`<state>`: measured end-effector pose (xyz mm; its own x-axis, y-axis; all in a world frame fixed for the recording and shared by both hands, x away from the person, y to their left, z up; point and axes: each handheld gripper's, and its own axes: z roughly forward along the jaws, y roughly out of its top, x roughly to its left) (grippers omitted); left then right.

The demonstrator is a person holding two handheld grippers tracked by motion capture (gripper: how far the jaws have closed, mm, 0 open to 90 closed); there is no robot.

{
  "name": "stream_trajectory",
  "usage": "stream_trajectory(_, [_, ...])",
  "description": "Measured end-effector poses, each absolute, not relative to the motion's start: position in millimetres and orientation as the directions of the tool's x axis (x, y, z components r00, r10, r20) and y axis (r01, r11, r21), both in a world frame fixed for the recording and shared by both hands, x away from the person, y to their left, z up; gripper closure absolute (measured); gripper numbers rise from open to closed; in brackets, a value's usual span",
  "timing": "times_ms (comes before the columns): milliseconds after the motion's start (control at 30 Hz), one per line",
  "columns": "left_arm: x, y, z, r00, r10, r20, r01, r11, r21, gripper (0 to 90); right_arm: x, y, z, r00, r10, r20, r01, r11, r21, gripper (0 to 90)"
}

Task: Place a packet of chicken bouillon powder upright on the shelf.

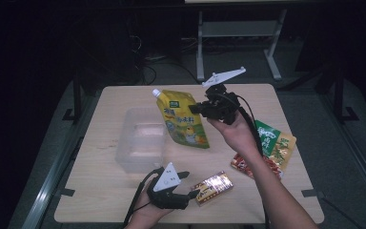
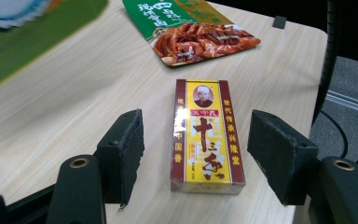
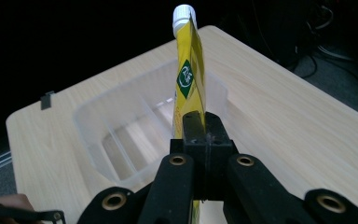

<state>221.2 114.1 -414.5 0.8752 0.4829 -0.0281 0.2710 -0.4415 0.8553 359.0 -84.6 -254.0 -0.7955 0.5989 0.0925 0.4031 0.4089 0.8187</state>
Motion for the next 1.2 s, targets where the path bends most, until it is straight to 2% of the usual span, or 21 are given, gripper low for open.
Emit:
stream_trajectory(700, [217,129,-420,0.873,0.487,-0.015,0.269,-0.456,0.849,35.1,363,-18,-248,-0.856,0.509,0.091,0.332,0.407,0.851,90.0])
stream_trajectory(1200, [216,129,-424,0.877,0.479,-0.034,0.279,-0.452,0.847,34.4,375,27,-274,-0.874,0.467,0.131,0.350,0.421,0.837,90.0])
